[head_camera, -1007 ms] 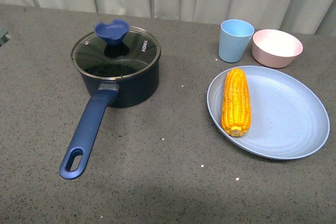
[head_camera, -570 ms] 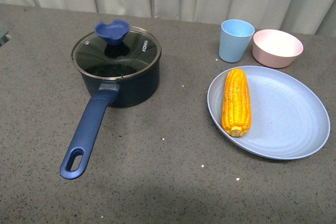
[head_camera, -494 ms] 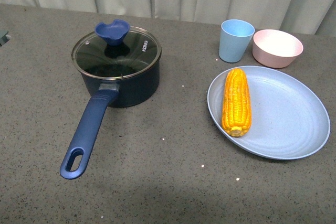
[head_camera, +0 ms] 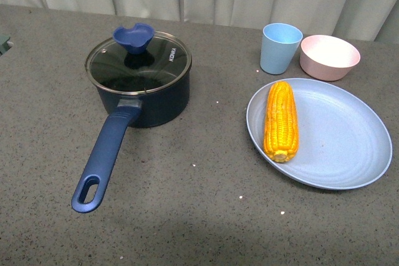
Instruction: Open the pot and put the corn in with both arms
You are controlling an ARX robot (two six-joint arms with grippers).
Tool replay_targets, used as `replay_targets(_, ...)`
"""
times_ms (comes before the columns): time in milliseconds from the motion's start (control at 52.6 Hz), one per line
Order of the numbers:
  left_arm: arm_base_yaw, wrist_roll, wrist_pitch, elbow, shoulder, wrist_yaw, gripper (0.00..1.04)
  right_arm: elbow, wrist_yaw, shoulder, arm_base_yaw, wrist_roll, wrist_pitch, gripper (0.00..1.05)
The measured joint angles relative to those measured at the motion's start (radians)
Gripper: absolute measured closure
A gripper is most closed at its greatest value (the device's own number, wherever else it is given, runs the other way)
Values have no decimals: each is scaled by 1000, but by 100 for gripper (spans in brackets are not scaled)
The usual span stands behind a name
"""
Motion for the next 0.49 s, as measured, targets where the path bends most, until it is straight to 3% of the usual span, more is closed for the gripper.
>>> replay_targets(494, 0, 0, 0, 0, 0, 0, 6, 0, 0, 0, 0, 0, 0, 9)
